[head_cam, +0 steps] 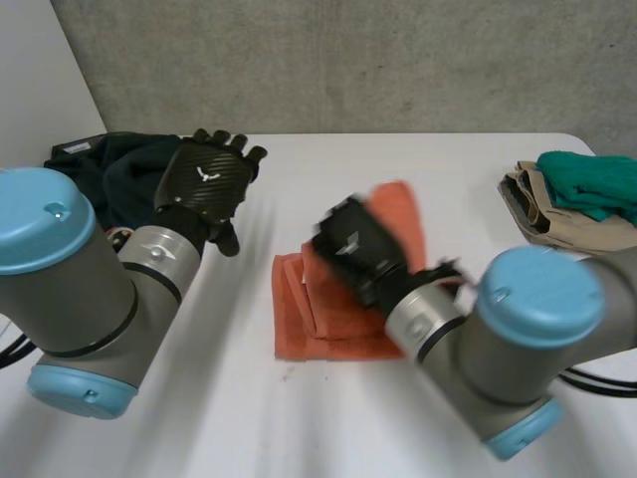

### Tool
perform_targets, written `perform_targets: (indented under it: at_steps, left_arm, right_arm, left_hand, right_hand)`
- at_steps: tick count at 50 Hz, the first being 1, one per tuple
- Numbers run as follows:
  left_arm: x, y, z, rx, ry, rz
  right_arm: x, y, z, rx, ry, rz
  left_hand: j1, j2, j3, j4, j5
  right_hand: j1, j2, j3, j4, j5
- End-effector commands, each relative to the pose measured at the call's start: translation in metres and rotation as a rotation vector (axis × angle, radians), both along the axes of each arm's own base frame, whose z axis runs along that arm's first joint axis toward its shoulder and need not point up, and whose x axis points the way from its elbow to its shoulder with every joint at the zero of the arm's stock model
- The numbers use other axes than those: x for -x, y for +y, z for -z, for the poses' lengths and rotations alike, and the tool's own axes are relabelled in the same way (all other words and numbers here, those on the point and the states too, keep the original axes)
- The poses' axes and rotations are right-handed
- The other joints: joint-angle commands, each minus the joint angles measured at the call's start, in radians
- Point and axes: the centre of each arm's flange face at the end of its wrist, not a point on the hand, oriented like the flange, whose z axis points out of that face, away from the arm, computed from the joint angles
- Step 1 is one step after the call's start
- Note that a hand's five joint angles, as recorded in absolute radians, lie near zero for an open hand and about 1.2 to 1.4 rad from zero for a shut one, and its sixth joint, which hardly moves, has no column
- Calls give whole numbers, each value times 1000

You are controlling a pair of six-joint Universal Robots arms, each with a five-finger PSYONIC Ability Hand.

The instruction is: Fold the laundry.

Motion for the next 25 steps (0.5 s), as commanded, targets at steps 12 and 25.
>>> perform_targets:
  at_steps: [12, 25]
  left_arm:
    - [7, -8, -15, -5, 130, 11]
    - [99, 26, 32, -234, 153, 233]
  right_arm:
    - [29, -24, -34, -364, -360, 228]
    - [78, -67, -33, -677, -373, 498]
  left_hand:
    - [-20, -35, -35, -29, -49]
    - [-17, -32, -32, -26, -46]
  right_hand:
    - [-951, -1006, -1015, -1023, -979]
    - [-951, -1006, -1015, -1023, -979]
